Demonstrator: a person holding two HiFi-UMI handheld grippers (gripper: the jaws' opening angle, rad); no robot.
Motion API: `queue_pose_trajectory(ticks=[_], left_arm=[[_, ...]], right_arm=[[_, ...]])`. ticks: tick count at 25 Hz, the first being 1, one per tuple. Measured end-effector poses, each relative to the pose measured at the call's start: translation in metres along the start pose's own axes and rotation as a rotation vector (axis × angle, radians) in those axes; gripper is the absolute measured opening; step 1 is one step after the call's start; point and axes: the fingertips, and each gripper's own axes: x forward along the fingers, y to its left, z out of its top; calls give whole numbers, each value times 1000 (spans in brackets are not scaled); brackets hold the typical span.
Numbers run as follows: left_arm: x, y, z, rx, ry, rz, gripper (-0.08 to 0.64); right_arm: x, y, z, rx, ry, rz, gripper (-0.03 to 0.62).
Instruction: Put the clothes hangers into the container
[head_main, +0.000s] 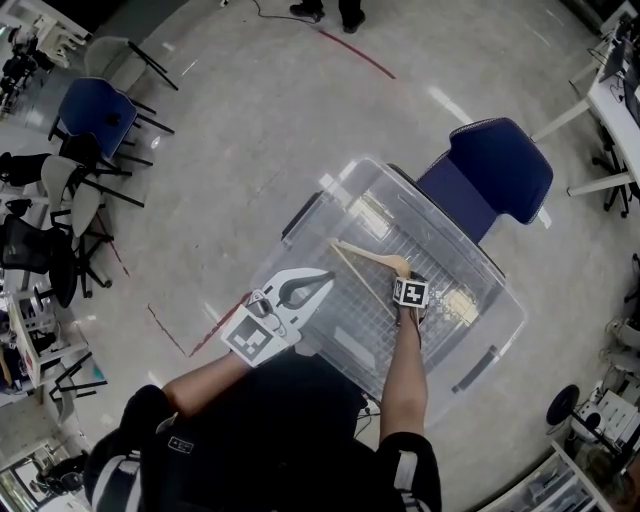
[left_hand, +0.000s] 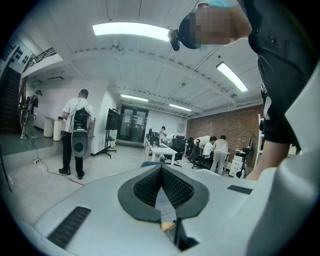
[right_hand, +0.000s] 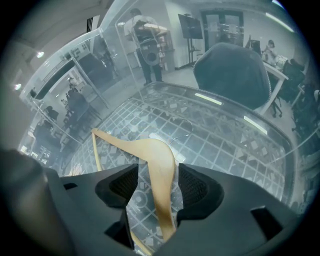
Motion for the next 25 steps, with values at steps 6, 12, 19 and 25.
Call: queue_pose_trajectory(ticks=[6,12,19,25], left_arm=[[-7,-1,3,0,-11,-6,25],[-11,-8,7,5,-32,-45,25],[-17,-19,16,-1,-78,-121,25],[-21,-27,25,-34,-118,-189,25]], right_arm=[[-15,-9,2,21,-17,-57,275],[-51,-10,8,66,-133,-101,218],[-133,10,27,92,-322,-132,138],[-237,39,52,114,-536,-193,83]])
